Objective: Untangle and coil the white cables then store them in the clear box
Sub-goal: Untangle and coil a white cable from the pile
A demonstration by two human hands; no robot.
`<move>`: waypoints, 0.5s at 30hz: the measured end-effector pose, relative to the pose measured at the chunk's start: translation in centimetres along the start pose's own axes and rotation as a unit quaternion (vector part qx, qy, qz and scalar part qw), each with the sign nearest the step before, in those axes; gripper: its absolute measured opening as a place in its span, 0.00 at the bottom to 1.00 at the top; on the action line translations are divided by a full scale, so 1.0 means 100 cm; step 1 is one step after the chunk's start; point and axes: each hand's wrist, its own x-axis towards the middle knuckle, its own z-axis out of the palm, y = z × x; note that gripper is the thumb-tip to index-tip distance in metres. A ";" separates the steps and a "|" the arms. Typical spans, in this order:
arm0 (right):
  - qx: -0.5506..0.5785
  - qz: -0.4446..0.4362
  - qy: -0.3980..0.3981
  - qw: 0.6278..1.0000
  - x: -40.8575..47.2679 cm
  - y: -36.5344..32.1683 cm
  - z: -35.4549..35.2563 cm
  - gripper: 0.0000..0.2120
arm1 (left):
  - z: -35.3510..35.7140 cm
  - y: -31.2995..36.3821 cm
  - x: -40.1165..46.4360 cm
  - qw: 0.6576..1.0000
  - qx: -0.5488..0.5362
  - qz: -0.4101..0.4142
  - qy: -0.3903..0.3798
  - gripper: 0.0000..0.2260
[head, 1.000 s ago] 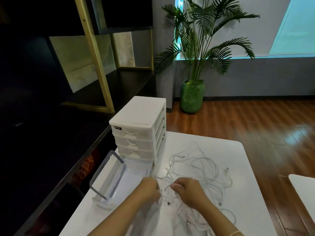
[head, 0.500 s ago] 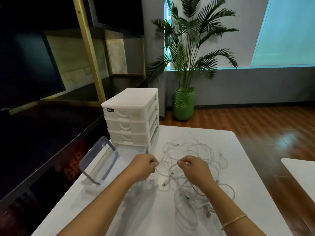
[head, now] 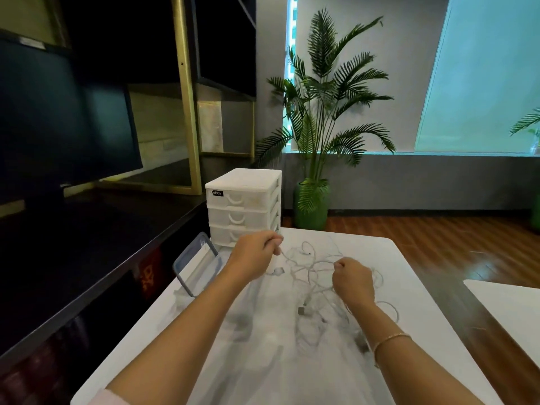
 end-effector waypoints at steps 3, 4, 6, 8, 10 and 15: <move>0.016 0.010 0.008 1.000 0.000 0.000 -0.004 0.11 | -0.006 0.003 -0.001 0.999 -0.012 0.014 0.041 0.13; 0.026 0.016 0.006 1.000 0.000 0.000 -0.004 0.10 | -0.008 0.003 -0.001 0.998 -0.013 0.015 0.060 0.13; 0.036 0.033 0.000 0.999 0.000 0.002 -0.005 0.09 | -0.013 0.005 -0.001 0.994 -0.024 0.015 0.103 0.12; 0.042 0.044 -0.013 0.998 -0.001 0.005 -0.005 0.09 | -0.017 0.006 0.000 0.990 -0.041 0.013 0.131 0.12; 0.052 0.050 -0.035 0.997 -0.002 0.007 -0.005 0.08 | -0.018 0.008 0.002 0.992 -0.049 0.011 0.112 0.12; 0.153 0.070 -0.095 0.981 -0.003 0.000 -0.008 0.05 | 0.004 0.001 0.008 0.997 -0.064 -0.023 0.023 0.13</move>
